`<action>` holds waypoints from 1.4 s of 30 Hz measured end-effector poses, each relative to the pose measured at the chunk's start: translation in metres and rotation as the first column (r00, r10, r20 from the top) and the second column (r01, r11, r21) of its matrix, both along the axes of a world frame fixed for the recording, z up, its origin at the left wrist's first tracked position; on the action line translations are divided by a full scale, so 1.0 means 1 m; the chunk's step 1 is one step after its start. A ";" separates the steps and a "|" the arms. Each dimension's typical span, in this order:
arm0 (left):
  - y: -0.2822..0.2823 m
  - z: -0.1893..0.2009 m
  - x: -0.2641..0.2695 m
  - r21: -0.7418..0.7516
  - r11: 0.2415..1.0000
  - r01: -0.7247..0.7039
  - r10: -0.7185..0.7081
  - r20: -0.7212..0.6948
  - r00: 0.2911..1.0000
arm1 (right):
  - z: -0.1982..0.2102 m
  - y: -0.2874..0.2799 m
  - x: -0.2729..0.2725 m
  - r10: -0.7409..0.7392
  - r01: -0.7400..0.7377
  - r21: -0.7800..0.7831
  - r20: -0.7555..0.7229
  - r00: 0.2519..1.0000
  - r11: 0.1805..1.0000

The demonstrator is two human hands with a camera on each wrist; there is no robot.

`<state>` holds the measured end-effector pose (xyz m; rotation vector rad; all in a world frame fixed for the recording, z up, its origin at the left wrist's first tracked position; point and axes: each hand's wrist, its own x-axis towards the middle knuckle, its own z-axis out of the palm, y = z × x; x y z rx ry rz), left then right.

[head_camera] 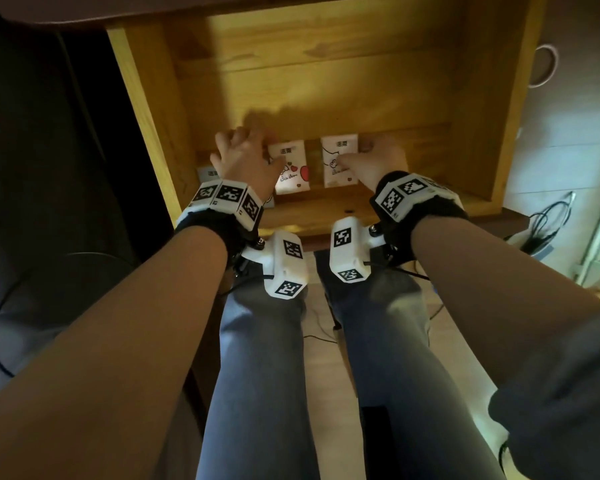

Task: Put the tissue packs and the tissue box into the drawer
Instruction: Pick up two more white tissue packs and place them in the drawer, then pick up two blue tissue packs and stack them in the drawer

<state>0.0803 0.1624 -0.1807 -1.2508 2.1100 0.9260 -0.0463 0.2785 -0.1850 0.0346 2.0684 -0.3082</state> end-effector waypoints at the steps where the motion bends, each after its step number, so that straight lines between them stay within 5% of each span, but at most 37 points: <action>1: -0.002 0.000 0.000 0.006 1.000 -0.001 0.001 0.001 1.000 | 0.001 0.000 0.001 -0.031 0.030 -0.013 -0.055 0.998 0.999; 5: -0.009 -0.001 0.001 0.102 0.995 0.012 -0.009 -0.028 1.000 | 0.001 -0.006 0.005 0.000 -0.014 -0.087 -0.154 0.988 0.996; 16: -0.004 0.000 0.014 0.314 0.949 -0.027 0.053 -0.074 0.996 | 0.000 -0.012 0.012 0.073 -0.070 -0.068 0.049 0.996 0.995; 27: -0.001 -0.005 0.026 0.305 0.952 -0.007 0.043 -0.112 0.993 | 0.006 -0.019 0.012 0.225 -0.217 -0.111 0.059 0.973 0.970; 30: -0.002 0.008 0.027 0.308 0.951 0.038 -0.002 -0.117 0.993 | 0.018 -0.017 0.011 0.185 -0.173 -0.127 0.091 0.978 0.977; 35: -0.011 0.040 0.026 0.207 0.975 -0.086 0.103 -0.073 0.992 | 0.045 -0.018 0.010 0.165 -0.154 -0.138 0.071 0.984 0.978; 42: -0.044 0.095 -0.002 0.189 0.959 -0.211 0.262 -0.305 0.916 | 0.094 -0.043 0.000 0.029 -0.016 -0.290 0.040 0.999 0.957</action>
